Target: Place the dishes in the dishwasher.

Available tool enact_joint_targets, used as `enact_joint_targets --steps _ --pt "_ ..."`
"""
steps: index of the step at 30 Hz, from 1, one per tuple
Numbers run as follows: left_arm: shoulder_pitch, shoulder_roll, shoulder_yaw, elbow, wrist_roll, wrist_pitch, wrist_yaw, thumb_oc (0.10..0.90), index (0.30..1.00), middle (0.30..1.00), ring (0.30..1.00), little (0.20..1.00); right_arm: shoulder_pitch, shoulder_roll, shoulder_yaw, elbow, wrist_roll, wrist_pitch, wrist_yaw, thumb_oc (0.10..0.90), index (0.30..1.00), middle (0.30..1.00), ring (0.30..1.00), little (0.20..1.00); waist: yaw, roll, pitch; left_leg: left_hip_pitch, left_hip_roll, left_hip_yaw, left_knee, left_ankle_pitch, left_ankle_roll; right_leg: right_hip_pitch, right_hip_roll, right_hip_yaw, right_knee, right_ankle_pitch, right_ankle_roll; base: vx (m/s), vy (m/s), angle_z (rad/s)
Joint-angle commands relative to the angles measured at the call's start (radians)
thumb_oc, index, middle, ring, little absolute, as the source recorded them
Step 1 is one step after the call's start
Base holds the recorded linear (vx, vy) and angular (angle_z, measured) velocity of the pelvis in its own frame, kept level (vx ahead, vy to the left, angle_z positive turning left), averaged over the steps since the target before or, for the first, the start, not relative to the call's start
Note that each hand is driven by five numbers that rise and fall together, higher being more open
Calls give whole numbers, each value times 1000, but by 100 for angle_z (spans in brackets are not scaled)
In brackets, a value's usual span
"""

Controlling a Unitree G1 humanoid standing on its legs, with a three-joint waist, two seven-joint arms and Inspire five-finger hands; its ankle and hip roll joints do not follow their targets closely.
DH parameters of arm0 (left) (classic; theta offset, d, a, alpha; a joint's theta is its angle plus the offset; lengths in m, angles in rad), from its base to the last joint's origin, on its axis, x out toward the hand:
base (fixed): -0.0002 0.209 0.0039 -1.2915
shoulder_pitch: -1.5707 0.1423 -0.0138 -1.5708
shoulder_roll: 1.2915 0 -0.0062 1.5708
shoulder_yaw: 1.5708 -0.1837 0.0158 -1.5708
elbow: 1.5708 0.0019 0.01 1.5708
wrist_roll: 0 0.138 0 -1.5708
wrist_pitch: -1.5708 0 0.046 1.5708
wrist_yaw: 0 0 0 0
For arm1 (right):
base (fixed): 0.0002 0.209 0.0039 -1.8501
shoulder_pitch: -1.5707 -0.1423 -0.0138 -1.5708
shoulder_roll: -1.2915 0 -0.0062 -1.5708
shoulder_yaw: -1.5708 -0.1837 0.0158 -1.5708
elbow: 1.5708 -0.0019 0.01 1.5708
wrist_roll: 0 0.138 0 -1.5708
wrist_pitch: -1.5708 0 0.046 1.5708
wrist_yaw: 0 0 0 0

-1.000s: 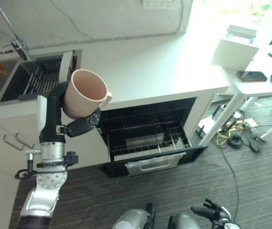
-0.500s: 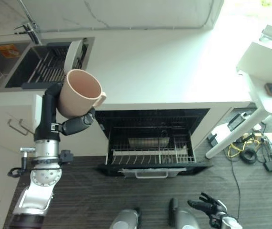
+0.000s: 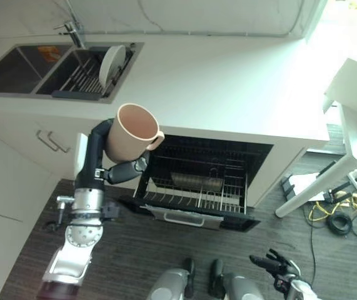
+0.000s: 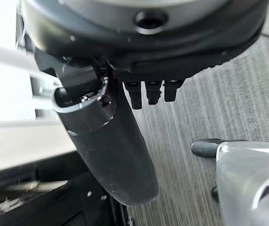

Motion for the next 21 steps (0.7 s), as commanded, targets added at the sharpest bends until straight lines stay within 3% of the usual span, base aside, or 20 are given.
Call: enact_joint_targets --steps 1,3,6,9,10,12,14,16,21 --pt "-126 66 96 -118 -24 -71 96 400 300 300 300 300 33 -34 22 -3 9 -44 11 800 900 900 900 900 -46 -4 -51 -19 53 -10 50 -89 -74 91 -105 14 -171 40 45 63 -386 29" --pt "-115 68 94 -100 -35 -84 102 400 300 300 300 300 21 -33 45 8 16 -62 23 800 900 900 900 900 -42 -24 -60 -34 89 42 50 -89 -97 80 -109 23 -171 -22 42 -9 -371 17" --pt "-92 48 83 -128 -84 -81 82 400 300 300 300 300 23 -45 51 -55 89 -138 -16 800 900 900 900 900 -34 -41 -90 -56 128 90 50 -72 -134 62 -120 13 -171 -58 40 -37 -192 -5" --pt "-83 36 82 -130 -148 -74 60 400 300 300 300 300 40 -51 32 -123 118 -182 -72 800 900 900 900 900 -47 -40 -102 -43 133 100 50 -85 -140 74 -113 31 -171 -72 40 4 -30 -33" --pt "-79 20 76 -115 -218 -89 28 400 300 300 300 300 56 -52 6 -191 147 -232 -93 800 900 900 900 900 -64 -42 -114 -41 139 114 50 -83 -138 72 -113 34 -171 -66 36 -3 -11 -34" --pt "-78 12 71 -108 -237 -96 18 400 300 300 300 300 63 -53 -2 -225 158 -253 -96 800 900 900 900 900 -70 -42 -116 -35 143 122 50 -85 -138 75 -114 33 -171 -66 34 -5 5 -16" --pt "-72 -7 56 -85 -280 -116 -5 400 300 300 300 300 83 -53 -25 -315 179 -325 -112 800 900 900 900 900 -88 -44 -120 -20 151 137 50 -89 -139 83 -116 32 -171 -66 33 -2 14 -4" --pt "-67 -43 31 -43 -333 -136 -42 400 300 300 300 300 100 -53 -56 -438 144 -395 -167 800 900 900 900 900 -108 -49 -130 1 151 151 50 -103 -137 88 -118 43 -171 -66 38 29 20 -13" --pt "-57 -97 2 -17 -384 -162 -44 400 300 300 300 300 120 -52 -67 -660 24 -484 -279 800 900 900 900 900 -132 -54 -137 18 146 158 50 -113 -127 85 -114 68 -171 -62 40 1 16 -20"
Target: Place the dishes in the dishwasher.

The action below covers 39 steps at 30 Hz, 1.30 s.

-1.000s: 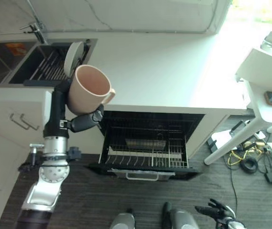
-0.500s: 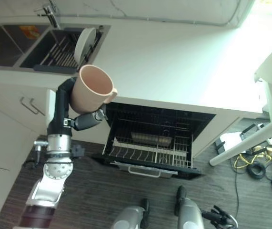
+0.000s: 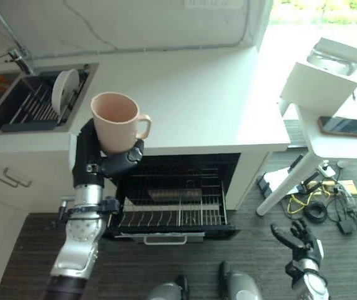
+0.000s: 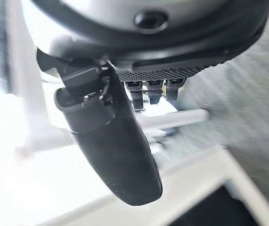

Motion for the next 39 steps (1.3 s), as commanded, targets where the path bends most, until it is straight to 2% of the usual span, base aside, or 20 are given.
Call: enact_joint_targets --steps 1,2,4,5,8,11,19,21,23,26,29,33,39 --pt "-54 -11 15 -45 -57 -172 12 400 300 300 300 300 -31 -56 -42 -143 -98 -190 -84 800 900 900 900 900 -4 -5 -64 -30 98 18 58 -76 -66 61 -38 -15 -13 -85 91 14 18 -28" --pt "-52 -27 11 -35 -46 -182 23 400 300 300 300 300 -27 -51 -48 -228 -73 -173 -70 800 900 900 900 900 -14 -7 -66 -24 97 23 58 -79 -64 59 -35 -3 -13 -83 91 20 12 -28" --pt "-48 -41 10 -33 -32 -191 26 400 300 300 300 300 -20 -40 -56 -306 -39 -193 -12 800 900 900 900 900 -24 -10 -68 -17 99 29 58 -80 -62 58 -31 8 -13 -81 91 20 3 -35" --pt "-45 -49 12 -39 -19 -190 36 400 300 300 300 300 -13 -40 -64 -403 -32 -168 43 800 900 900 900 900 -33 -13 -68 -11 99 34 58 -82 -59 59 -28 14 -13 -80 90 7 4 -33" --pt "-51 -57 11 -45 -31 -181 51 400 300 300 300 300 -13 -75 -66 -580 10 -173 243 800 900 900 900 900 -51 -17 -69 -4 98 42 58 -85 -59 57 -24 24 -13 -83 90 -3 19 -21" --pt "-56 -77 0 -46 -46 -152 89 400 300 300 300 300 -31 -125 -52 -716 -7 -193 335 800 900 900 900 900 -56 -18 -79 -3 96 47 58 -87 -59 53 -19 33 -13 -84 89 2 33 -23" --pt "-72 -114 -59 -48 91 -141 216 400 300 300 300 300 -116 -132 82 -860 -4 -184 364 800 900 900 900 900 -28 -21 -94 0 96 46 58 -87 -59 62 -18 29 -13 -89 81 2 2 -1" --pt "-60 -121 -70 -69 161 -137 278 400 300 300 300 300 -138 -136 117 -865 3 -165 366 800 900 900 900 900 -13 -24 -93 -2 95 38 58 -87 -61 66 -20 24 -13 -90 81 3 -7 2" --pt "-74 -107 -88 -56 235 -130 414 400 300 300 300 300 -157 -145 151 -862 34 -152 371 800 900 900 900 900 -3 -26 -94 0 94 34 58 -89 -62 72 -23 19 -13 -92 82 0 0 0" --pt "-82 -108 -95 -49 354 -114 559 400 300 300 300 300 -175 -144 202 -864 61 -136 388 800 900 900 900 900 12 -32 -97 -4 93 26 58 -88 -64 78 -29 3 -13 -94 82 12 -23 5" --pt "-91 -105 -103 -34 436 -111 628 400 300 300 300 300 -188 -135 245 -871 106 -109 427 800 900 900 900 900 21 -37 -101 -5 91 19 58 -91 -64 85 -30 -3 -13 -100 81 12 -26 17" --pt "-106 -107 -122 -23 532 -102 727 400 300 300 300 300 -216 -128 299 -867 115 -107 438 800 900 900 900 900 37 -40 -104 -9 87 1 58 -90 -65 91 -29 -6 -13 -103 79 18 -23 19" --pt "-148 -120 -191 -1 652 -65 831 400 300 300 300 300 -331 -93 405 -832 104 -135 308 800 900 900 900 900 80 -44 -112 -16 81 -31 58 -90 -69 109 -31 -22 -13 -113 76 35 -32 23"
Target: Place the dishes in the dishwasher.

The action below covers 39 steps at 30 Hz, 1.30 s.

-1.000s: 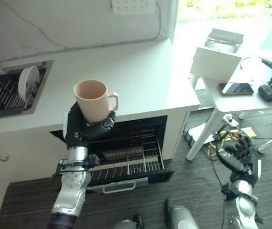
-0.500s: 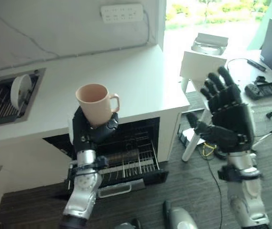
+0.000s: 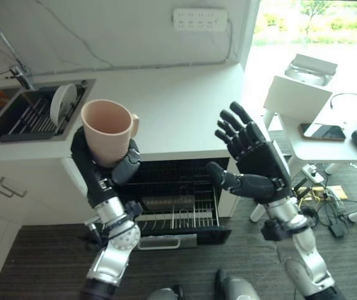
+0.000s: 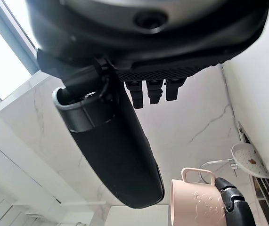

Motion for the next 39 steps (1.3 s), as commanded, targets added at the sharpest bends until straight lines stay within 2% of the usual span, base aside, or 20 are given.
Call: enact_joint_targets --steps 1,6,10,12,17,20,22,27,39 --pt "-121 36 -15 -27 141 -38 78 400 300 300 300 300 -127 50 -26 -40 16 -99 -48 800 900 900 900 900 20 -24 -65 -13 52 -30 52 -103 -44 109 -54 -10 -22 -124 104 65 -34 25" --pt "-146 45 -37 2 213 16 115 400 300 300 300 300 -188 68 12 -23 53 -17 -53 800 900 900 900 900 40 -25 -73 -14 50 -43 52 -101 -46 123 -59 -29 -22 -130 100 44 -19 23" --pt "-151 58 -42 33 243 12 136 400 300 300 300 300 -228 83 44 -8 79 38 -41 800 900 900 900 900 60 -25 -78 -17 47 -56 52 -99 -46 131 -63 -43 -22 -134 97 34 -26 23" --pt "-158 63 -57 70 252 -16 127 400 300 300 300 300 -280 100 77 11 45 55 -66 800 900 900 900 900 81 -25 -84 -21 44 -69 52 -95 -46 138 -66 -54 -22 -136 94 50 -46 28" --pt "-158 63 -71 96 253 -50 115 400 300 300 300 300 -329 105 77 28 24 78 -84 800 900 900 900 900 98 -27 -85 -23 42 -80 52 -93 -47 143 -68 -64 -22 -136 93 21 -18 7" --pt "-163 66 -74 104 229 -88 85 400 300 300 300 300 -363 89 77 32 -29 152 -40 800 900 900 900 900 106 -30 -86 -25 39 -87 52 -92 -46 144 -69 -67 -22 -136 93 14 -18 10" --pt "-159 67 -74 105 190 -167 9 400 300 300 300 300 -392 63 74 39 -46 196 -12 800 900 900 900 900 115 -34 -88 -28 40 -92 52 -90 -47 145 -70 -71 -22 -135 93 15 -31 13" --pt "-161 72 -94 112 181 -192 -25 400 300 300 300 300 -450 18 34 99 47 219 -14 800 900 900 900 900 132 -47 -87 -36 39 -104 52 -86 -49 145 -72 -80 -22 -130 96 6 -50 12" --pt "-187 69 -133 126 181 -214 -84 400 300 300 300 300 -533 17 29 164 -35 237 -62 800 900 900 900 900 147 -53 -83 -44 34 -121 52 -81 -49 141 -73 -81 -22 -122 97 -1 -11 4"
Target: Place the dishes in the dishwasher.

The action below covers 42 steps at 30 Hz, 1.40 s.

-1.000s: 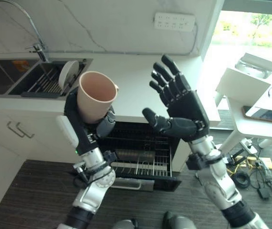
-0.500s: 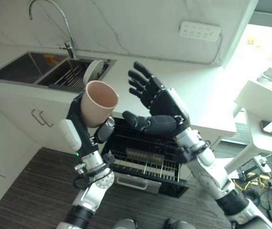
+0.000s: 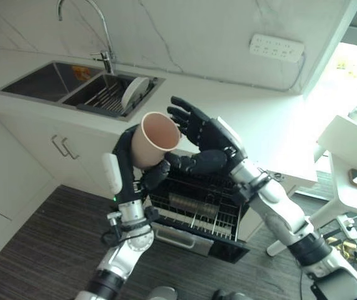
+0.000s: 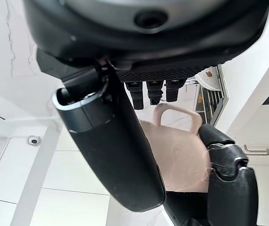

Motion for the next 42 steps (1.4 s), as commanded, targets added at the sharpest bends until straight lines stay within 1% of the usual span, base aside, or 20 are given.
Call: enact_joint_targets --steps 1,5,8,15,23,33,38,42 --pt "-132 51 -43 -69 33 -88 -7 400 300 300 300 300 -163 54 -64 3 -35 -91 -41 800 900 900 900 900 12 -26 -31 -6 52 32 34 -97 -31 93 -36 55 -54 -75 109 0 0 0" --pt "-136 52 -47 -66 30 -82 -16 400 300 300 300 300 -174 49 -66 4 -46 -84 -38 800 900 900 900 900 14 -28 -30 -6 50 29 34 -97 -31 92 -37 56 -54 -74 110 0 0 0" --pt "-136 55 -50 -45 9 -88 -36 400 300 300 300 300 -199 39 -55 0 -31 -71 4 800 900 900 900 900 20 -31 -29 -7 46 24 34 -95 -30 92 -36 58 -54 -73 110 0 0 0" --pt "-132 60 -55 -40 -12 -110 -93 400 300 300 300 300 -228 29 -35 -5 -33 -32 59 800 900 900 900 900 28 -37 -29 -8 44 17 34 -95 -28 92 -36 57 -54 -72 109 4 -5 3" --pt "-134 68 -74 -44 -20 -108 -131 400 300 300 300 300 -267 7 -9 3 -66 0 81 800 900 900 900 900 35 -42 -28 -12 41 8 34 -93 -28 90 -35 56 -54 -71 109 2 -7 5" --pt "-144 80 -79 -37 -25 -112 -147 400 300 300 300 300 -286 -13 11 22 -112 36 77 800 900 900 900 900 37 -44 -27 -14 39 2 34 -90 -29 90 -37 55 -54 -68 111 0 0 0" --pt "-150 84 -79 -42 -41 -103 -160 400 300 300 300 300 -289 -27 24 57 -180 28 74 800 900 900 900 900 38 -45 -27 -16 38 -1 34 -88 -29 90 -38 54 -54 -65 112 0 0 0" --pt "-150 88 -76 -44 -58 -85 -170 400 300 300 300 300 -289 -47 22 71 -199 33 72 800 900 900 900 900 38 -47 -26 -16 38 -1 34 -87 -30 90 -39 54 -54 -64 113 0 0 0"
